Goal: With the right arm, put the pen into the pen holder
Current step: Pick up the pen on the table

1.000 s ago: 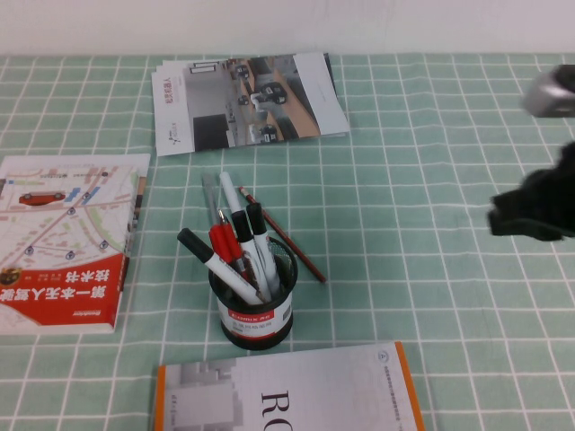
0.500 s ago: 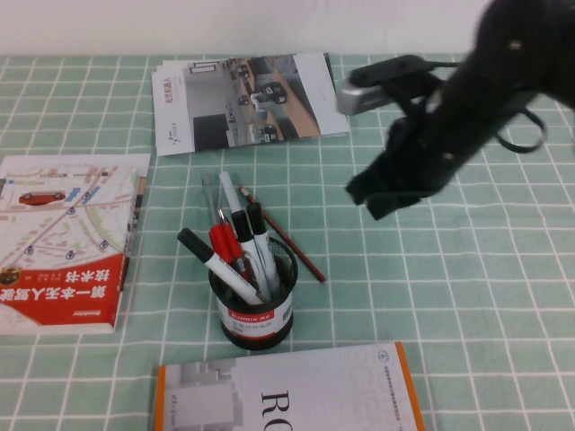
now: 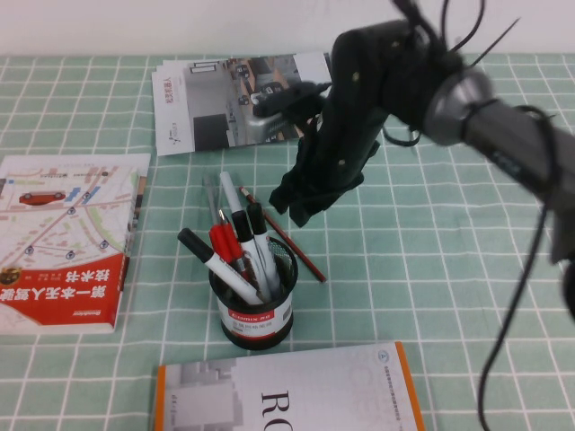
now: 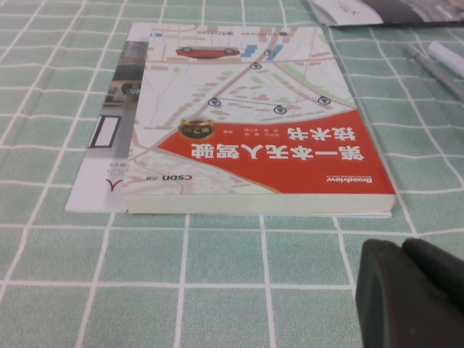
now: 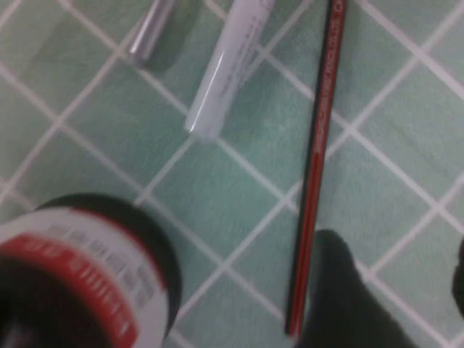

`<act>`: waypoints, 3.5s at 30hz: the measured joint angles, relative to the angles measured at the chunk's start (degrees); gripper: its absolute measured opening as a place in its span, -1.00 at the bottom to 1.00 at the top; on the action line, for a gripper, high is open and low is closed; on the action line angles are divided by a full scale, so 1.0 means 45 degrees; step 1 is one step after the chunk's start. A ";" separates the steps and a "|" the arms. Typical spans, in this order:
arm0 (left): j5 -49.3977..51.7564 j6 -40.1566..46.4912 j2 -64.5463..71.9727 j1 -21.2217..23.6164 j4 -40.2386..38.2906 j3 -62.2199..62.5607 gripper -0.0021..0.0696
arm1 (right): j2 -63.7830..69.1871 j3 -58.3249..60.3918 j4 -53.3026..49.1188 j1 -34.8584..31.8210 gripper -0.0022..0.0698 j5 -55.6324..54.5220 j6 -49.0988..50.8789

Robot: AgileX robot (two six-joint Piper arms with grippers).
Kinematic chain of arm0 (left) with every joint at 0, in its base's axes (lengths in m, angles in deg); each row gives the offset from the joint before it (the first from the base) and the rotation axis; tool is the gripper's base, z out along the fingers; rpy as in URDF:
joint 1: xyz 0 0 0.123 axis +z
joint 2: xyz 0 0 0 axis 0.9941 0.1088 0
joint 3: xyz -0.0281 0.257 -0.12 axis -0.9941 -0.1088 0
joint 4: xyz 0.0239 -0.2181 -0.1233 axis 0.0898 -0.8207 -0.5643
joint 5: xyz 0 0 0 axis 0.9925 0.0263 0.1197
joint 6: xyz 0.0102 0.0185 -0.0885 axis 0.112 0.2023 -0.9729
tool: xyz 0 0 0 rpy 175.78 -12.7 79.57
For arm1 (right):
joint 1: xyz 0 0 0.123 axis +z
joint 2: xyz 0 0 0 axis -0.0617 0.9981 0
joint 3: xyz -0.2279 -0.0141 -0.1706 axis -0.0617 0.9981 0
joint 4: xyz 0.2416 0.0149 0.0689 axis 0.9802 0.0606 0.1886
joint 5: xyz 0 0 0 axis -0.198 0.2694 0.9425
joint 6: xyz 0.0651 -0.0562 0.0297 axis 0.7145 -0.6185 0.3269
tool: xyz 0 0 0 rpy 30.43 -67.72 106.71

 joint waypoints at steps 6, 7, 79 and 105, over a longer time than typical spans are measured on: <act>0.0000 0.0000 0.0000 0.0000 0.0000 0.0000 -0.95 | 0.1250 -0.1102 -0.0084 0.0144 0.00 0.0306 0.0030; 0.0000 0.0000 0.0000 0.0000 0.0000 0.0000 -0.95 | 0.1356 -0.1156 -0.0084 0.0223 0.01 0.0306 0.0030; 0.0000 0.0000 0.0000 0.0000 0.0000 0.0000 -0.95 | 0.2648 -0.2045 0.0265 0.0104 -0.46 0.0353 0.0062; 0.0000 0.0000 0.0000 0.0000 0.0000 0.0000 -0.95 | 0.1652 -0.1489 -0.1073 0.0048 -0.90 0.0336 0.0085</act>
